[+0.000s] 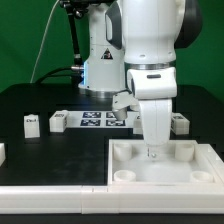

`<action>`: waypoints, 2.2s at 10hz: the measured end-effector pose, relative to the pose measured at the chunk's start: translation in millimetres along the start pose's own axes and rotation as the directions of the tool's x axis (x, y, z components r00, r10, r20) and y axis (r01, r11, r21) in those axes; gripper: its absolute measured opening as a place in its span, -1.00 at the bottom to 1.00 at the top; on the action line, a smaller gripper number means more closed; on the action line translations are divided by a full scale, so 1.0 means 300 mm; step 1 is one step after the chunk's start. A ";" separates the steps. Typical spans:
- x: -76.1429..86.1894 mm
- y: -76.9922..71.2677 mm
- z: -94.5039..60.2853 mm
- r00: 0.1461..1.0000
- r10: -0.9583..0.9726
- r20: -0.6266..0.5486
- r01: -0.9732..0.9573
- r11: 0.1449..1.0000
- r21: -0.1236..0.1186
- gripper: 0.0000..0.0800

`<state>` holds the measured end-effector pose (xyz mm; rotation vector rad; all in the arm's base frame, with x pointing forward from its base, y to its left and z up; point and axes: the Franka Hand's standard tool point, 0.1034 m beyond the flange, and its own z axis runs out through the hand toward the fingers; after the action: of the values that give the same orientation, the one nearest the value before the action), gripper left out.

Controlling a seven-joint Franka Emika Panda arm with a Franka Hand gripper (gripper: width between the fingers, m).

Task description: Assemble one leg

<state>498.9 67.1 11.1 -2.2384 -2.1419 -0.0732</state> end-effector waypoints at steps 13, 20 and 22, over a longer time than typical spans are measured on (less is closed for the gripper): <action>0.025 -0.104 -0.129 0.783 0.622 0.004 -0.622 0.783 -0.022 0.62; 0.180 -0.200 -0.111 0.140 0.990 -0.003 -0.990 0.140 0.020 0.62; 0.181 -0.201 -0.110 0.142 0.990 -0.002 -0.990 0.142 0.020 0.62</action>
Offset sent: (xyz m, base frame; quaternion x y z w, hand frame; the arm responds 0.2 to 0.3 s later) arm -0.0369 -0.0011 0.0408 0.0169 -0.0372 0.1045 0.9937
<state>441.0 121.9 47.4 -3.0546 -0.1506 -0.0138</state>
